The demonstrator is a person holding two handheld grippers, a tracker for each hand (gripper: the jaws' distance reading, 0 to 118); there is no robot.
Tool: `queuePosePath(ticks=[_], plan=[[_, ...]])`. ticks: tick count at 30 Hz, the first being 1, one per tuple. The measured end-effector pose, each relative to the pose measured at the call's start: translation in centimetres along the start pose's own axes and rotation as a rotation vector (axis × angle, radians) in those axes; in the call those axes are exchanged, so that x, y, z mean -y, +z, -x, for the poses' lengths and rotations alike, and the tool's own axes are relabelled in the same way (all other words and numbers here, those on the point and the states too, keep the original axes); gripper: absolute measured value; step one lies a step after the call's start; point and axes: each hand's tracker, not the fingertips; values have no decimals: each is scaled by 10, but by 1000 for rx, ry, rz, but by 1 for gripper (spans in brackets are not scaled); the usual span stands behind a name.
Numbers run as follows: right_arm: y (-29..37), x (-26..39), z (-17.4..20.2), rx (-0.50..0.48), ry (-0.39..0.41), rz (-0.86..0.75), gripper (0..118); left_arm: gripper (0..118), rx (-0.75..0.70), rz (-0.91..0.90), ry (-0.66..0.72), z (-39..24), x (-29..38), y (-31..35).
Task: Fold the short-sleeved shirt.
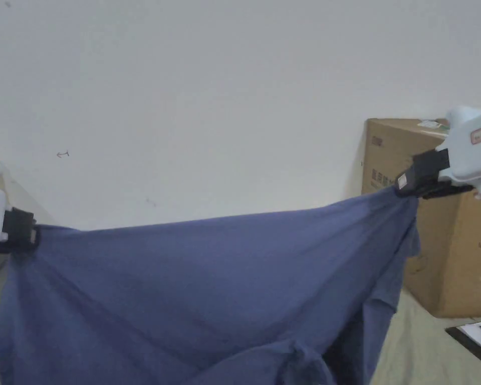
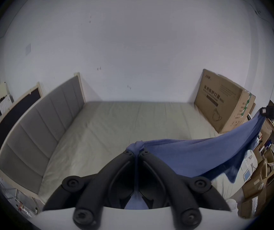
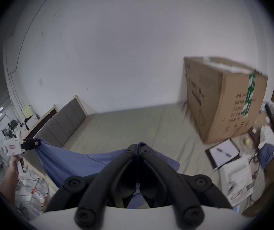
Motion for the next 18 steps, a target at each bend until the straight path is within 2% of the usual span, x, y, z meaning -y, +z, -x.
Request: queuePosePath(ticks=[5,8,10,12,15,18], plan=[[4,-57,16,60,40,-41,1,2,-14,-63,11,-8,-51,6],[-11,-85,23,105,85,-72,1,2,-62,-112,-41,-14,-83,-5],[-30,-102,26,158,57,-121,1,2,-95,-142,-70,-17,-107,-19],[-52,-116,30,166,25,-146,1,2,-104,-177,-34,-17,-126,-37],[-89,-141,31,209,37,-174,1,2,-120,-196,-13,-18,-155,-67],[-117,-168,32,228,14,-218,1,2,-222,-254,-64,-27,-181,-98]])
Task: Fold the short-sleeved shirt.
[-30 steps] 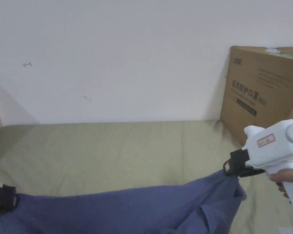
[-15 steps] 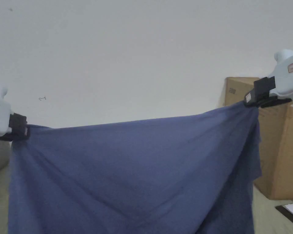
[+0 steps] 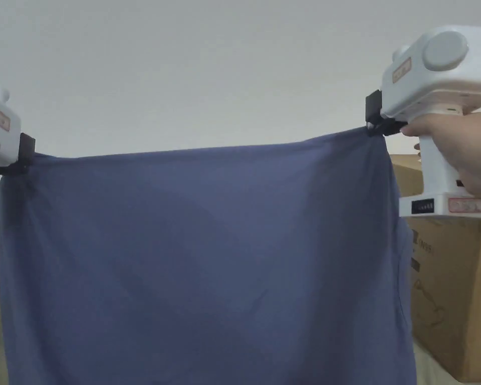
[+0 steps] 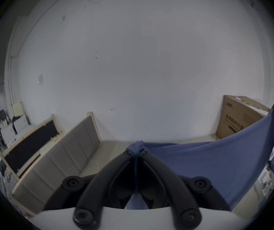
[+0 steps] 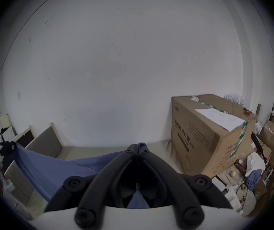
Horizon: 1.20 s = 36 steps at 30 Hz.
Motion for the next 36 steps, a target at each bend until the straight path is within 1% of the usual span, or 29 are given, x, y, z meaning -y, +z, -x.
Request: queuePosePath(ticks=[2,4,6,9,11,12,14,16,17,19,21,23,25,26,28,30,32,34,36], plan=[[-15,-14,8,39,-12,-64,1,2,13,-28,-4,-9,-10,-21],[-26,-26,15,65,-7,-129,1,2,0,-68,-5,-16,-16,-40],[-33,-37,21,87,7,-182,1,2,-20,-138,6,-21,-19,-49],[-32,-40,25,111,7,-294,1,1,-45,-256,21,-24,-13,-55],[-34,-33,28,115,53,-341,1,1,-77,-274,2,-27,-2,-61],[-38,-24,29,125,89,-354,1,1,-82,-277,2,-29,6,-65],[-46,3,32,161,145,-360,1,1,-77,-274,-8,-35,25,-70],[-55,45,30,169,161,-339,1,1,-36,-199,-20,-41,53,-83],[-62,70,26,165,179,-309,1,1,-11,-141,-25,-45,74,-92],[-79,130,18,146,197,-183,1,1,34,-11,-13,-53,128,-107],[-91,203,8,90,167,-40,1,1,107,120,38,-59,193,-115],[-96,281,-4,64,128,102,1,2,147,227,95,-62,262,-111],[-94,354,-17,55,129,247,1,2,172,347,143,-61,327,-100],[-88,387,-23,59,145,322,1,2,150,434,133,-59,358,-92],[-66,442,-37,57,113,431,1,1,164,534,138,-52,409,-70],[-40,480,-53,45,65,533,1,2,191,587,87,-39,445,-49],[-7,498,-64,32,45,587,1,2,227,610,33,-31,464,-20],[25,502,-75,-9,-7,610,1,2,240,608,19,-20,470,10],[64,496,-87,-35,-3,606,1,1,276,610,35,-7,471,39]])
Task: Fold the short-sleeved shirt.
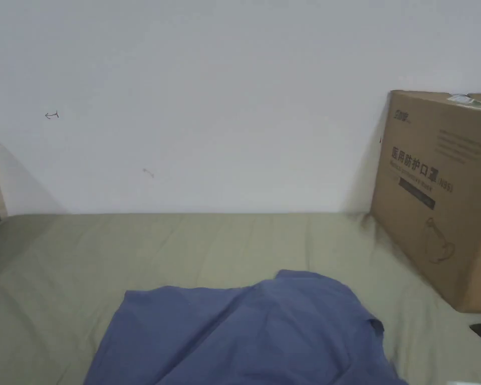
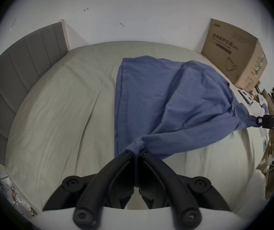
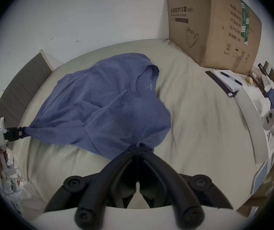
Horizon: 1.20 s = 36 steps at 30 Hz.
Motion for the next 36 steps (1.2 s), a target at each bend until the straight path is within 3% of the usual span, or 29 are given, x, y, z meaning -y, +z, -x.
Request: queuePosePath(ticks=[9,17,21,22,24,25,26,28,32,36], plan=[[84,62,-31,-50,133,71,1,2,60,43,-105,5,58,70],[48,81,-17,91,210,274,1,2,36,183,-158,-1,86,49],[24,78,-12,115,215,351,3,5,27,225,-157,0,90,39],[22,77,-11,112,210,356,12,17,22,244,-148,3,90,40],[24,75,-16,116,177,387,61,82,21,250,-131,10,91,44],[29,75,-19,131,163,373,95,107,4,248,-128,11,94,48],[35,75,-23,136,153,355,118,118,-41,231,-130,16,96,55],[59,75,-27,129,134,304,110,117,-13,176,-123,24,94,75],[100,67,-17,59,118,207,110,117,79,104,-22,21,89,117],[149,61,21,-147,96,-9,107,116,174,-51,1,-13,77,160]])
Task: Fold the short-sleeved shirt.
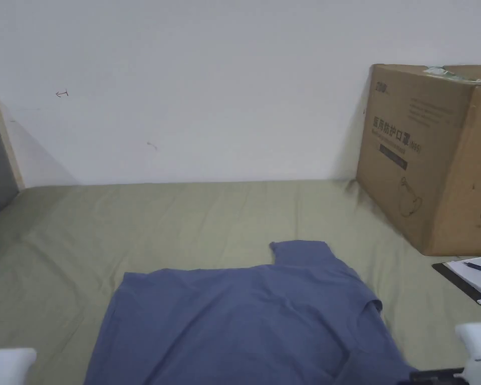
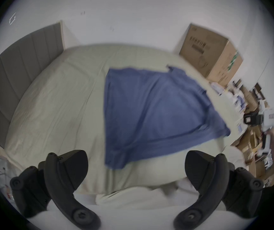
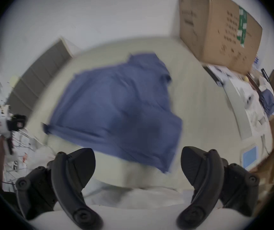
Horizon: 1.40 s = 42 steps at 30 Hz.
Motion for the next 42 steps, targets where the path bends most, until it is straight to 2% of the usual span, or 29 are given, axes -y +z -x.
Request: queuePosePath(ticks=[1,2,3,4,7,8,10,12,14,22,25,29,30,31,32,33,35,36,40,42], plan=[[9,0,12,-37,5,-87,106,115,13,-78,7,-15,-2,9],[18,1,25,-52,6,-179,97,107,35,-174,14,-26,-3,18],[23,3,37,-49,10,-259,88,96,52,-260,21,-35,-3,25],[26,5,46,-40,19,-319,72,83,50,-350,32,-44,1,29],[30,22,76,102,75,-585,9,18,-17,-590,21,-69,13,33],[30,29,82,141,77,-670,1,0,-79,-661,-1,-78,18,34],[31,41,90,142,75,-814,0,0,-151,-795,-41,-90,26,35],[28,48,101,243,104,-917,0,0,-139,-926,-22,-99,34,38],[25,51,108,310,132,-975,0,0,-158,-953,-9,-109,33,37],[24,46,113,193,120,-888,0,0,-165,-858,-30,-107,25,33],[28,47,112,124,151,-814,0,0,-88,-607,-10,-76,5,36],[21,50,111,118,174,-714,0,2,-73,-14,59,-13,-19,-3],[17,51,110,116,175,-686,0,4,-48,99,84,3,-16,-16],[13,51,108,107,177,-664,0,6,-24,132,98,15,-13,-26],[9,52,107,93,180,-639,0,24,-19,163,102,25,-8,-36],[5,52,106,88,185,-619,0,53,-40,199,119,33,-2,-44],[-1,52,106,89,197,-586,0,118,-81,287,96,42,5,-64],[-3,52,106,88,199,-574,0,114,-66,254,94,43,9,-70],[-8,52,106,80,199,-543,0,113,-135,313,23,45,26,-97],[-13,51,107,84,200,-526,0,108,-155,297,-19,40,29,-111]])
